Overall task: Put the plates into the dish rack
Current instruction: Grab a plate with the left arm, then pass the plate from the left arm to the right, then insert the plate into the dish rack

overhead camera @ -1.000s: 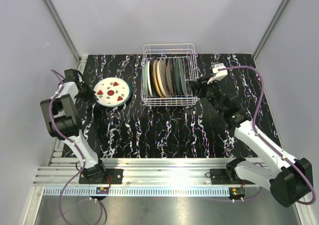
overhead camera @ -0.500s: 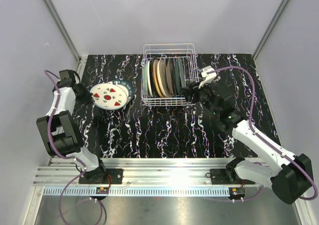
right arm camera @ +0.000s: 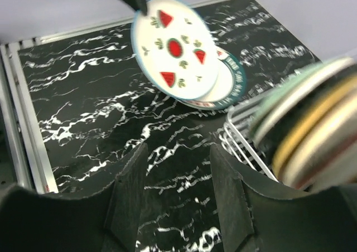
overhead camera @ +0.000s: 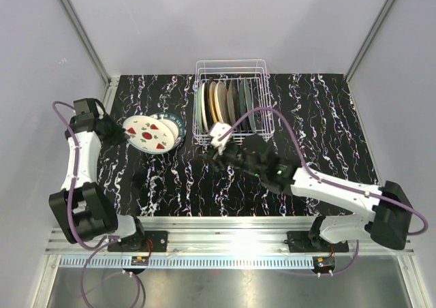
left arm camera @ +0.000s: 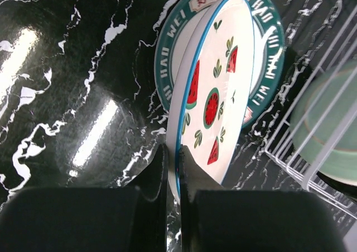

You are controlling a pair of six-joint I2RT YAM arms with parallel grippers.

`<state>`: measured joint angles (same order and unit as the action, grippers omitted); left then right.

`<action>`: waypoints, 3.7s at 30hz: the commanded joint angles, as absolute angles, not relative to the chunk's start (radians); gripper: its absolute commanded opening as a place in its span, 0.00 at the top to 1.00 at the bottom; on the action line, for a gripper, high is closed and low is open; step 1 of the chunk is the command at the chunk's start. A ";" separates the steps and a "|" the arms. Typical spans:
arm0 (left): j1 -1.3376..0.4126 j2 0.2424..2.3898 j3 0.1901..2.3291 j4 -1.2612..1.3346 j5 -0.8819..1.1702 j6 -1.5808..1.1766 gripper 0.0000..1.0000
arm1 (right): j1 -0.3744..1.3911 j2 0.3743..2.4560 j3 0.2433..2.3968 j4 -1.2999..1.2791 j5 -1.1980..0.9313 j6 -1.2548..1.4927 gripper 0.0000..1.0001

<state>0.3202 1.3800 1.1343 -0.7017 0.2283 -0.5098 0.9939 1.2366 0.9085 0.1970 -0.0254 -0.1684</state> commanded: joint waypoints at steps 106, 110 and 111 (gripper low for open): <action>0.311 0.973 0.979 -0.420 0.325 -0.454 0.01 | 0.619 0.854 0.956 0.051 0.393 -0.065 1.00; 0.313 0.988 0.980 -0.422 0.333 -0.454 0.01 | 0.387 0.879 0.947 0.070 0.314 0.083 1.00; 0.316 0.994 0.977 -0.422 0.337 -0.456 0.01 | 0.321 0.891 0.943 0.084 0.295 0.127 1.00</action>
<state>0.3111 0.9844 0.9604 -0.4686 0.3470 -0.4706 0.4355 0.9142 0.9031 -0.0761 0.3809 -0.0311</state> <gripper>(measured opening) 0.987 0.256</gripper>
